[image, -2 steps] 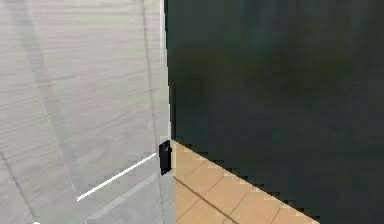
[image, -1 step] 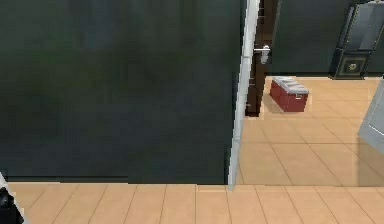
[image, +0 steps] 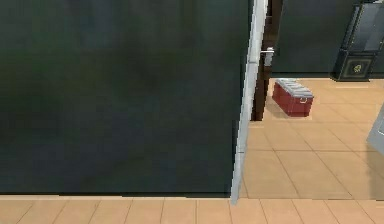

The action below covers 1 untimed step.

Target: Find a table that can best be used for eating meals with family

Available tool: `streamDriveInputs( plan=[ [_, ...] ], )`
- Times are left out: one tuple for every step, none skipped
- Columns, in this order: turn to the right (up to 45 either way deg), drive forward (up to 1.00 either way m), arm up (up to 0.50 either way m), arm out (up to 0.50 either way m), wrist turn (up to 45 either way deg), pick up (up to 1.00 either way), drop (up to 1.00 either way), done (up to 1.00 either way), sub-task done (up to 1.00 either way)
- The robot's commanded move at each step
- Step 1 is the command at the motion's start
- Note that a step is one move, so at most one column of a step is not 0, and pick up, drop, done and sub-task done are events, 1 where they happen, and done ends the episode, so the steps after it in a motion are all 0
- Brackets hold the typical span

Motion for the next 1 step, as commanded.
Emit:
streamDriveInputs(
  plan=[
    [0.0,0.75,0.0,0.0,0.0,0.0,0.0,0.0,0.0]
  ],
)
